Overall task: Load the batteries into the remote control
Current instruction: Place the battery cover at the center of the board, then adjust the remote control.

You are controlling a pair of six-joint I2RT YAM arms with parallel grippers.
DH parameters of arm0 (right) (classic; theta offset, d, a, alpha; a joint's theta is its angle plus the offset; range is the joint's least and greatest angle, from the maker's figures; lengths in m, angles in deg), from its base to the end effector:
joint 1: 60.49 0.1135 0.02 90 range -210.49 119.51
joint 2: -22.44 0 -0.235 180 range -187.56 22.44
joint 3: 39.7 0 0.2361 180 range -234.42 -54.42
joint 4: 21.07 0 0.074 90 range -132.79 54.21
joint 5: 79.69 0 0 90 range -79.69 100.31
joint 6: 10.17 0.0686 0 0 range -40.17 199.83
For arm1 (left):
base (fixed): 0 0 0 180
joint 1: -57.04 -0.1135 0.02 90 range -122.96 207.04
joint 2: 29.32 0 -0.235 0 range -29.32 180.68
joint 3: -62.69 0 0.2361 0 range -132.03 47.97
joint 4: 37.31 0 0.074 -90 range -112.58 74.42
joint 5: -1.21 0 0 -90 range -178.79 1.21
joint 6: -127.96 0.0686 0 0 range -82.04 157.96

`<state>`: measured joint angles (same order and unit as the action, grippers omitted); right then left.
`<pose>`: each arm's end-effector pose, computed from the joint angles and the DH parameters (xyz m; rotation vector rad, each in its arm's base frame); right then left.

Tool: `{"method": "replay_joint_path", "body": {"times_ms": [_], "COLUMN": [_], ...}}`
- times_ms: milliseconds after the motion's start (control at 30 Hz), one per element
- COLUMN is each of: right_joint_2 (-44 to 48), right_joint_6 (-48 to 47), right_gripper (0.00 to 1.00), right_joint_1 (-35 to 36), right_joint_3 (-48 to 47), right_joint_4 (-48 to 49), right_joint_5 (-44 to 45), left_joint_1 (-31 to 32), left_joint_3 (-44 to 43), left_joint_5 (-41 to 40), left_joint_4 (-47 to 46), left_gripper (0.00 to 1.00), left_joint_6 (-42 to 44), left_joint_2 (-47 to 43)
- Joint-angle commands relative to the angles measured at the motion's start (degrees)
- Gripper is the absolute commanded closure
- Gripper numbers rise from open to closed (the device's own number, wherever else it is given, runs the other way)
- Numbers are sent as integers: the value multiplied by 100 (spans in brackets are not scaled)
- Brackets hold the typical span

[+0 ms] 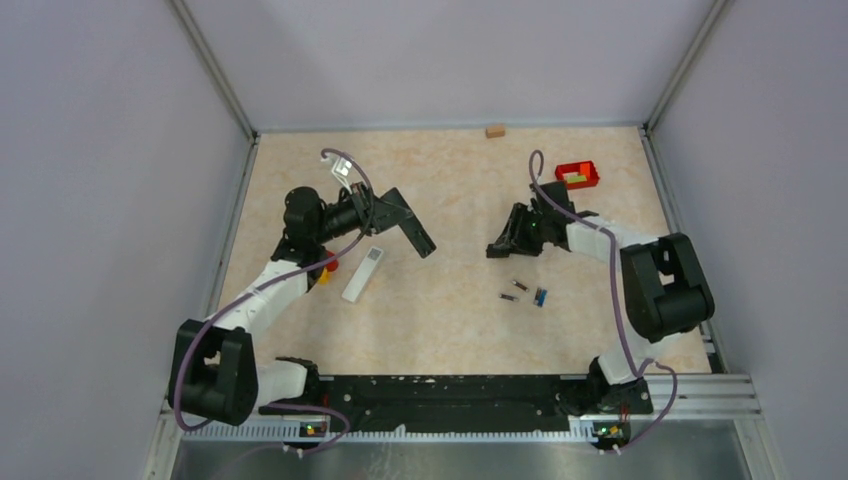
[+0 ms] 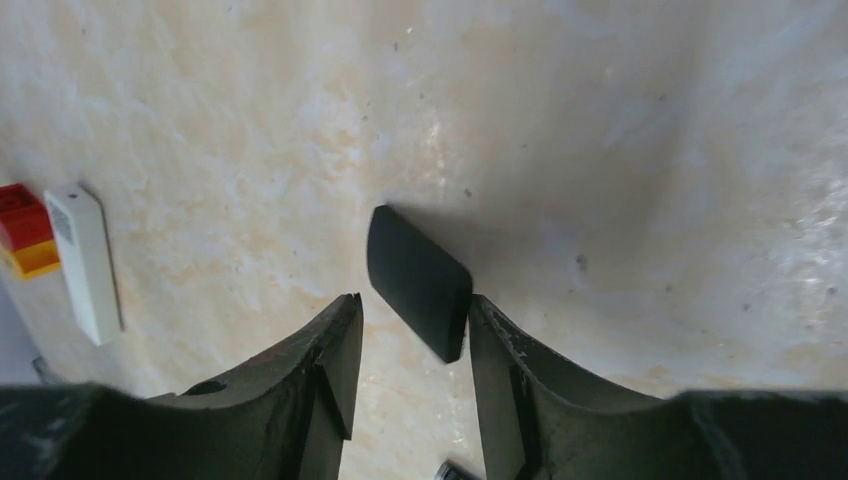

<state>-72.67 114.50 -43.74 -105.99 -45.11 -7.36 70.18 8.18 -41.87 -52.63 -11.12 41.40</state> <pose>0.3118 0.1156 0.1227 0.2698 2.5796 0.7402 0.2710 -0.1147 0.2675 0.1616 1.7873 -1.4527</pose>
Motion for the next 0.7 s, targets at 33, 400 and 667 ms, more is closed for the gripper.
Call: {"method": "replay_joint_path", "body": {"times_ms": [33, 400, 667], "right_joint_2": [201, 1975, 2222], "right_joint_6": [-509, -1245, -1112], "right_gripper": [48, 31, 26], "right_joint_1": [-50, 640, 1746], "right_joint_3": [-500, 87, 71], "right_joint_4": [-562, 1404, 2413], "right_joint_5": [854, -2377, -3062], "left_joint_1": [54, 288, 540], "left_joint_3": [-258, -417, -485], "left_joint_5": [279, 604, 1154], "left_joint_4": [-468, -485, -685], "left_gripper": [100, 100, 100], "left_joint_6": [29, 32, 100], "left_joint_2": [109, 218, 211]}}
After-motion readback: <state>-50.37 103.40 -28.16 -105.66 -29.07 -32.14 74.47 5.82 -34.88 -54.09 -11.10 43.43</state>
